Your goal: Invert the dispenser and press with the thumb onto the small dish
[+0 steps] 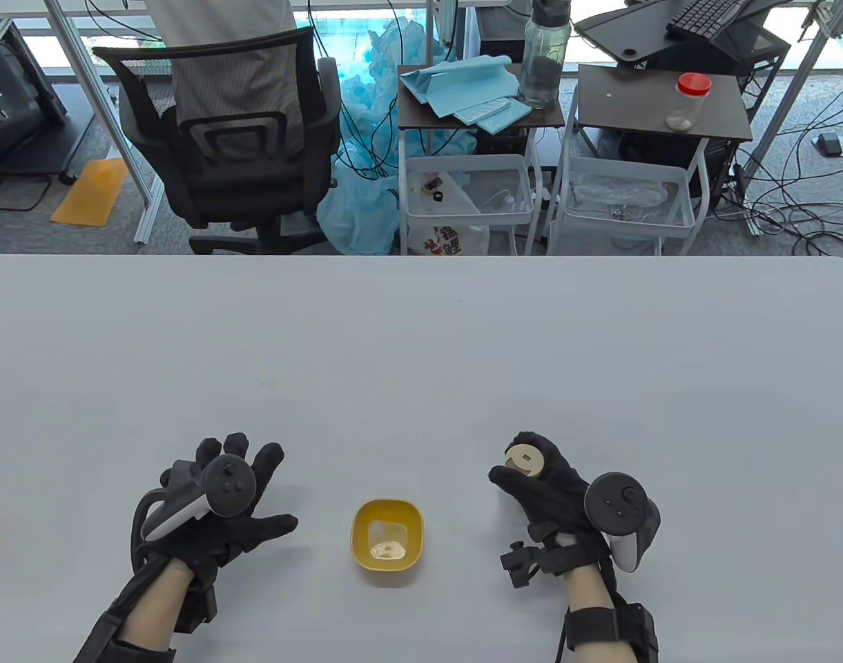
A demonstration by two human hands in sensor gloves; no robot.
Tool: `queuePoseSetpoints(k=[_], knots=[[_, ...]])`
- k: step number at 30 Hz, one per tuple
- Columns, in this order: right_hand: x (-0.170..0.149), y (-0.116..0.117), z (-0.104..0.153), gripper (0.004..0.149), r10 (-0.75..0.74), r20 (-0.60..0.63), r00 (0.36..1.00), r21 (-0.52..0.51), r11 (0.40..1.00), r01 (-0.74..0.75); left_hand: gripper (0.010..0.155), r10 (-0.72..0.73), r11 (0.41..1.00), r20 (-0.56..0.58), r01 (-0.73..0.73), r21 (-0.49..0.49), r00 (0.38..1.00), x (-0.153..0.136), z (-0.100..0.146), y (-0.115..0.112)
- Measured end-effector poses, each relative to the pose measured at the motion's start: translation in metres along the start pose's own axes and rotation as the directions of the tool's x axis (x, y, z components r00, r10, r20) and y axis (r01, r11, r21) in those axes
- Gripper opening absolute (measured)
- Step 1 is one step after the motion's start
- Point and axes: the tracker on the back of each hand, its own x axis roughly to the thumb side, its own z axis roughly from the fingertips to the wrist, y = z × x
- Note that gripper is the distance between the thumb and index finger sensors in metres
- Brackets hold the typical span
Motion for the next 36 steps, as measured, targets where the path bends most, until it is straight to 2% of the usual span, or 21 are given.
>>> queuePoseSetpoints(k=[5, 13, 17, 22, 26, 28, 29, 31, 36], knots=[[-0.002, 0.001, -0.001, 0.081, -0.004, -0.025, 1.0, 0.028, 1.0, 0.005, 0.094, 0.001, 1.0, -0.002, -0.001, 0.001, 1.0, 0.0, 0.0, 0.0], [-0.002, -0.002, 0.0, 0.079, -0.008, -0.034, 0.999, 0.003, 1.0, 0.008, 0.094, 0.003, 1.0, 0.002, -0.003, 0.008, 1.0, -0.001, 0.0, 0.001], [0.002, -0.004, 0.0, 0.078, -0.092, -0.01, 0.996, -0.003, 0.996, 0.092, 0.094, 0.007, 1.0, 0.002, -0.007, 0.011, 1.0, -0.002, 0.0, 0.002], [0.01, -0.008, -0.001, 0.077, -0.124, 0.022, 0.992, -0.001, 0.992, 0.124, 0.094, 0.008, 1.0, 0.005, -0.008, 0.019, 1.0, -0.002, 0.001, 0.003], [0.027, -0.016, -0.004, 0.077, -0.194, 0.055, 0.979, -0.007, 0.981, 0.195, 0.094, 0.015, 0.999, 0.006, -0.015, 0.029, 1.0, -0.003, 0.002, 0.004], [0.039, -0.022, -0.004, 0.076, -0.182, 0.098, 0.978, -0.049, 0.981, 0.188, 0.094, 0.018, 0.999, 0.005, -0.019, 0.044, 1.0, -0.005, 0.003, 0.006], [0.048, -0.026, -0.004, 0.076, -0.155, 0.123, 0.98, -0.076, 0.983, 0.165, 0.092, 0.023, 0.998, 0.011, -0.024, 0.062, 1.0, -0.005, 0.003, 0.007], [0.064, -0.031, -0.004, 0.077, -0.096, 0.176, 0.98, -0.059, 0.992, 0.108, 0.092, 0.027, 0.998, 0.015, -0.028, 0.062, 1.0, -0.005, 0.004, 0.007], [0.11, -0.039, -0.004, 0.087, 0.078, 0.29, 0.954, 0.024, 0.996, -0.089, 0.093, 0.024, 0.996, 0.026, -0.026, 0.086, 0.999, -0.005, 0.006, 0.008]])
